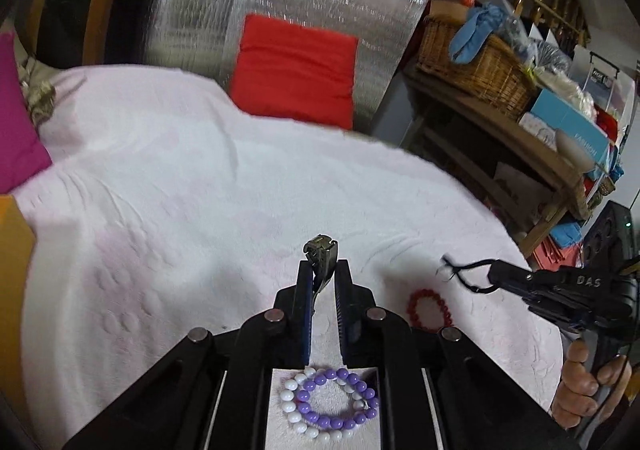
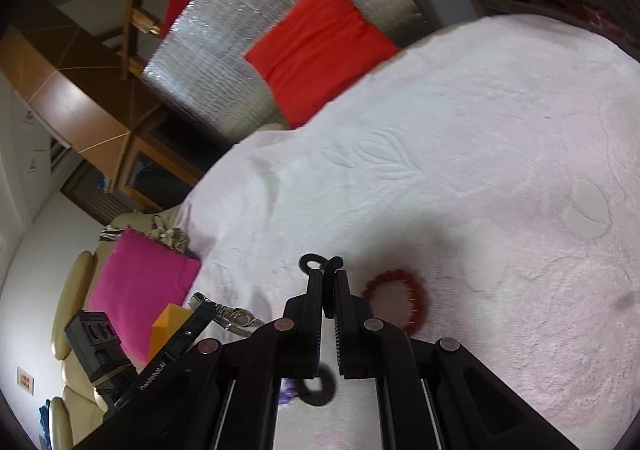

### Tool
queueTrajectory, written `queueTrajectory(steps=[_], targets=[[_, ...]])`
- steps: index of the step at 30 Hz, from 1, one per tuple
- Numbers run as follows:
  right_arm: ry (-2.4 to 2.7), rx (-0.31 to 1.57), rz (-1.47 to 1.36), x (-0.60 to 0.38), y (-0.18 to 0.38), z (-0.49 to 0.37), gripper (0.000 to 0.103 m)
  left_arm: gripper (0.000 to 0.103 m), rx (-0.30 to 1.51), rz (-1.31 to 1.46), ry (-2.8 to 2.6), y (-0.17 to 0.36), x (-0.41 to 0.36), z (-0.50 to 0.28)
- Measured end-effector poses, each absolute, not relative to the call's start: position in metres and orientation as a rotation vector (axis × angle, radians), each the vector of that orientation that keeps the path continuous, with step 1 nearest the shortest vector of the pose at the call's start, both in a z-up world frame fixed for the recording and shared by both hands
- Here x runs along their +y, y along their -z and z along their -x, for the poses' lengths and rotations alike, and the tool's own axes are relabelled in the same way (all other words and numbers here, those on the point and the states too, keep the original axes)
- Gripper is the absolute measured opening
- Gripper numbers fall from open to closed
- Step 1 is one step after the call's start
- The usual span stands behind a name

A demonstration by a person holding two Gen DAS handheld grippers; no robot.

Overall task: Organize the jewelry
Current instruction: 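Carry the watch and hair tie into the orange box and open both tools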

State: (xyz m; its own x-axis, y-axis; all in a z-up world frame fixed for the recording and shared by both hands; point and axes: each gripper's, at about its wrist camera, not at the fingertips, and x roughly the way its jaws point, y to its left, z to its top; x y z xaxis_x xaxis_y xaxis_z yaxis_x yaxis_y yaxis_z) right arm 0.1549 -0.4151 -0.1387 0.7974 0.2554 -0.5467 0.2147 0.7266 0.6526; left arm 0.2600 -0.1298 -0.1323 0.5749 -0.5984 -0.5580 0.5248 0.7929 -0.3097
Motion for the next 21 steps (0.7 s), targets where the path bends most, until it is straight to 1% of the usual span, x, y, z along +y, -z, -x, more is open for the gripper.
queueTrajectory(steps=[11,21], targets=[[-0.123,0.659,-0.756,-0.374,0.134,-0.168,0.006,0.011,0.609,0.114,0.564,0.103,-0.067,-0.235],[-0.286,0.693,-0.683,-0.273,0.125,-0.194,0.006,0.011,0.523,0.208,0.449,0.067,0.018,-0.206]])
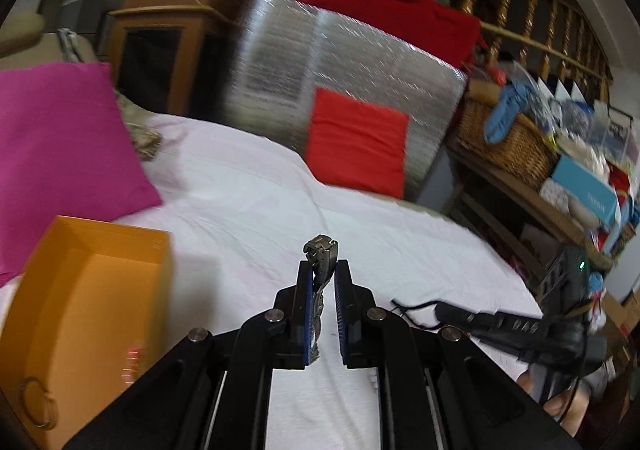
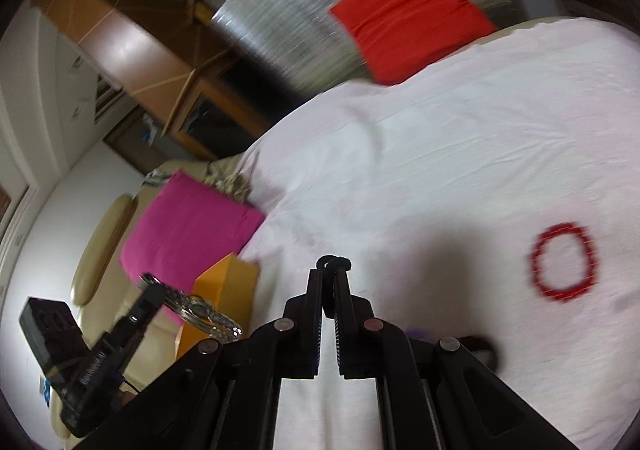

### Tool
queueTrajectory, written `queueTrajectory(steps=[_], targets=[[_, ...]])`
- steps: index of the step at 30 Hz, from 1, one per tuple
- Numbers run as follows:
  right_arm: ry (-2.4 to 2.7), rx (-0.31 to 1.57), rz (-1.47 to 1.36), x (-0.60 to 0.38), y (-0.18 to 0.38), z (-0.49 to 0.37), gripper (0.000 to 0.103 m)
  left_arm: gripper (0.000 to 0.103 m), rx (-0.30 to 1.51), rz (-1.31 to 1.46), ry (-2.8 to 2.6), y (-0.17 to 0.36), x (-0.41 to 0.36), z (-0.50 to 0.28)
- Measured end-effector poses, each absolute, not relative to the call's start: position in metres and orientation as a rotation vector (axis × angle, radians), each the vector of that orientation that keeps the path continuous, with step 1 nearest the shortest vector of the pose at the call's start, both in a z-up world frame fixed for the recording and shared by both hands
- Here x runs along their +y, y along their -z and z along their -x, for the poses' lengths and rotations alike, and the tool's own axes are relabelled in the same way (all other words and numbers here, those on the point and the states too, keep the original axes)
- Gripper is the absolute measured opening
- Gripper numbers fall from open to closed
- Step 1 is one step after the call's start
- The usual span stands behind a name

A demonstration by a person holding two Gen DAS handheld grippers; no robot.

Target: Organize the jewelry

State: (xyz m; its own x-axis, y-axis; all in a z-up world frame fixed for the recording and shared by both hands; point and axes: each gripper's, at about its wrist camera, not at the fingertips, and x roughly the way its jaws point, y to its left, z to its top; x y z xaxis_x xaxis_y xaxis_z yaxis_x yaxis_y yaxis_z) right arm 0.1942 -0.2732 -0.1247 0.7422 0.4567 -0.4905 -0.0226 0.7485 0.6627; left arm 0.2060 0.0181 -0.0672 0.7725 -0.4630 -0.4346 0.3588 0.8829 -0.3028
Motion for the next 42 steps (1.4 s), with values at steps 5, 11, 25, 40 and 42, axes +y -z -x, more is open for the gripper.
queueTrajectory(steps=[5,11,25,40,42], targets=[[-0.385,0.712,-0.622,-0.209,0.114,-0.207,0.006,0.011,0.451,0.26,0.359,0.043,0.074,-0.191],[-0.473,0.728,-0.542,-0.132,0.105,-0.224,0.006,0.011,0.406,0.24,0.182,0.033,0.132,-0.182],[-0.441,0.912,-0.368,0.005,0.138,-0.309,0.007,0.011,0.854,0.254,-0.097,0.15,0.214,-0.271],[-0.046,0.755,-0.026,-0.091,0.102,-0.251,0.062,0.077,0.568,-0.037,-0.088,0.1,0.117,-0.23],[0.09,0.724,0.08,-0.115,0.097,-0.23,0.064,0.082,0.524,-0.073,-0.033,0.094,0.088,-0.22]])
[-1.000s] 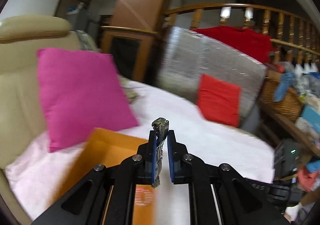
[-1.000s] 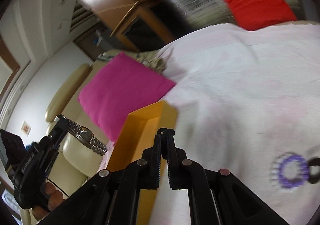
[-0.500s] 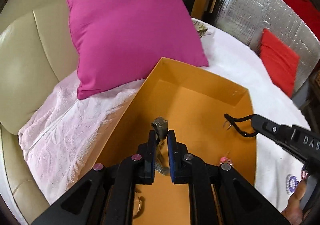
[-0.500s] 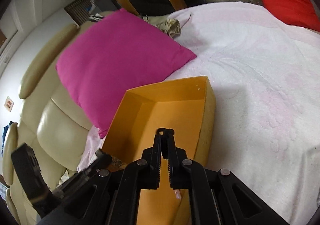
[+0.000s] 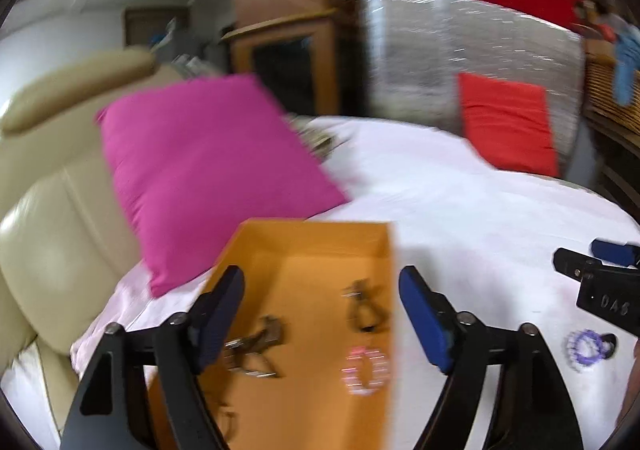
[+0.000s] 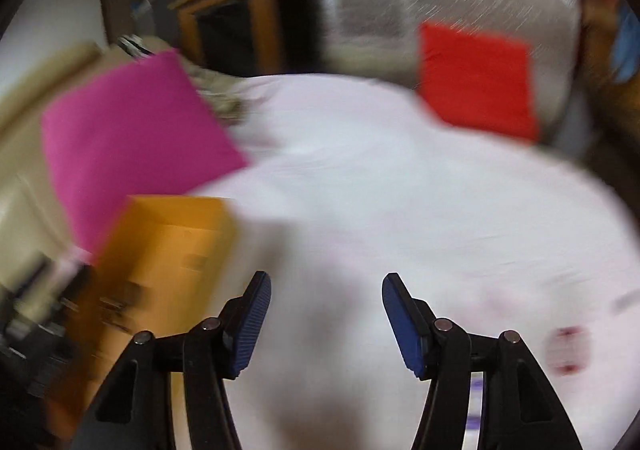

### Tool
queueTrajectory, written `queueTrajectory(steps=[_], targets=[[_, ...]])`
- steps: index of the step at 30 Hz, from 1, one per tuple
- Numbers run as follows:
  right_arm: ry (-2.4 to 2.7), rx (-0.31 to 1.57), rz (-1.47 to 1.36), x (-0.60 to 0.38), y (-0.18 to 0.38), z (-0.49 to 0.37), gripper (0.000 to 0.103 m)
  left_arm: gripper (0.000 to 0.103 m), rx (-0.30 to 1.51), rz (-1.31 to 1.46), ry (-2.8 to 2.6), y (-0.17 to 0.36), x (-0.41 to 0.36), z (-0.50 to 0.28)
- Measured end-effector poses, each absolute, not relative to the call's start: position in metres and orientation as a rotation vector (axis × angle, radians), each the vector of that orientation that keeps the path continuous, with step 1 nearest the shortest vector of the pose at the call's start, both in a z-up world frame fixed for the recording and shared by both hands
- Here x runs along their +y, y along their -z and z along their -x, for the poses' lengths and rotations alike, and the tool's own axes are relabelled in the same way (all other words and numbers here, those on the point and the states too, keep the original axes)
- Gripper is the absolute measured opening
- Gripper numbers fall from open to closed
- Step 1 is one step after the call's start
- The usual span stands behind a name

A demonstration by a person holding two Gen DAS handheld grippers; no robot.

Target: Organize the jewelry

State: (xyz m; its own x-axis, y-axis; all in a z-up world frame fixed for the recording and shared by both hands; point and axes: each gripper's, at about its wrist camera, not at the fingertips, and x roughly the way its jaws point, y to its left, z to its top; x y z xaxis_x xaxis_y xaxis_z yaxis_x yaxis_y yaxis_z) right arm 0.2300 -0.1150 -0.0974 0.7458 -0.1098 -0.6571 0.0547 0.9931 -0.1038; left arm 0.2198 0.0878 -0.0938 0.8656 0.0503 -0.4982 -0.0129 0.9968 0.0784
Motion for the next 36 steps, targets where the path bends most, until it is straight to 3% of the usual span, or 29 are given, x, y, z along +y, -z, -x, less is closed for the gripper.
queueTrajectory(steps=[6,18,36], targets=[[0.34,0.67,0.208,-0.178,0.085,-0.172,0.069,0.086,0.502,-0.12,0.102,0.092,0.011,-0.206],[0.435,0.667,0.156,-0.266,0.078,-0.134,0.073,0.089,0.532,-0.218,0.169,0.117,-0.099,-0.205],[0.471,0.683,0.096,-0.317,0.081,-0.122,0.073,0.09,0.564,-0.298,0.188,0.138,-0.149,-0.202]])
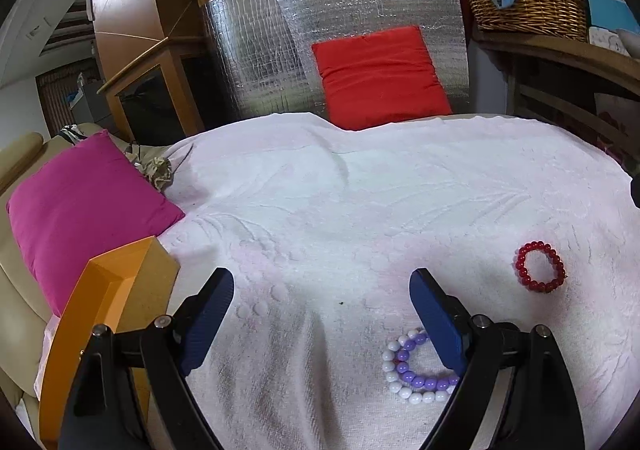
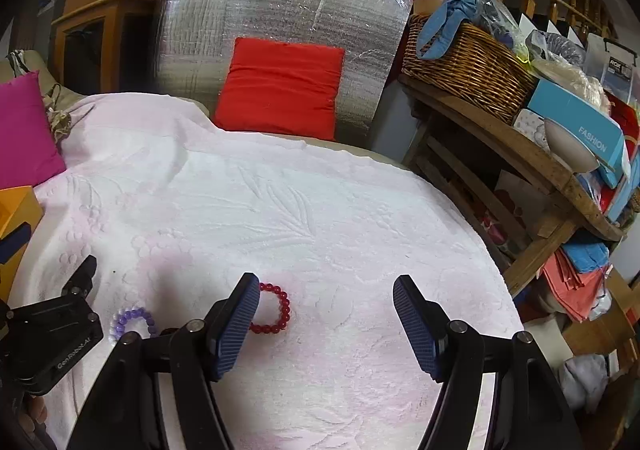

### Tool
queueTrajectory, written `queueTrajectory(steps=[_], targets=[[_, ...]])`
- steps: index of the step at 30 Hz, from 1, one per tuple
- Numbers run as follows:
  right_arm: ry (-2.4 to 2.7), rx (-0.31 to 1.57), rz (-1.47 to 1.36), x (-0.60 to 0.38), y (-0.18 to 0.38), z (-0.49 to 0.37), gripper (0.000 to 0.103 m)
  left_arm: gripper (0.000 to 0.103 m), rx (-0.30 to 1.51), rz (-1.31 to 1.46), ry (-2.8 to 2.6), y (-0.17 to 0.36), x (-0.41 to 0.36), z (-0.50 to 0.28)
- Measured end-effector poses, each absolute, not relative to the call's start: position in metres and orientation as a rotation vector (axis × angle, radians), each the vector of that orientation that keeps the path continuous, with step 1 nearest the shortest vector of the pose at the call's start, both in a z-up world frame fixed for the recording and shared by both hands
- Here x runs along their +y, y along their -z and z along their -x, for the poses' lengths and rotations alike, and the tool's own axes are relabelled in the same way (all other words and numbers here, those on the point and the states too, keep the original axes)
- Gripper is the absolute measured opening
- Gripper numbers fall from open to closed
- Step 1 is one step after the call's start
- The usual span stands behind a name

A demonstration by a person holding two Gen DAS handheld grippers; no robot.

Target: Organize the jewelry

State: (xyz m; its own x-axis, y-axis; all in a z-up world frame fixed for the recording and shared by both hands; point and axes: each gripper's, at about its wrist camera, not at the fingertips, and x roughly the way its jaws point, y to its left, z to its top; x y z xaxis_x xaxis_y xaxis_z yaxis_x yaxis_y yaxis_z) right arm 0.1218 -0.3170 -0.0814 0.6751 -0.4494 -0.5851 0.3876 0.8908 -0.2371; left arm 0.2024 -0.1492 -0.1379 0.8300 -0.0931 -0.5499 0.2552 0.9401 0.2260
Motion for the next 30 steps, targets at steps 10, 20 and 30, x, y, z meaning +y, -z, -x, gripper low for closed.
queueTrajectory(steps=[10,20,30], targets=[[0.471,0.685,0.093,-0.318,0.083,-0.123,0.073,0.09,0.555,-0.311,0.197,0.138,-0.156,-0.199],[0.466,0.706,0.09,-0.32,0.089,-0.127,0.073,0.09,0.544,-0.31,0.197,0.135,-0.156,-0.196],[0.449,0.743,0.048,-0.325,0.1,-0.133,0.073,0.09,0.544,-0.305,0.204,0.132,-0.155,-0.194]])
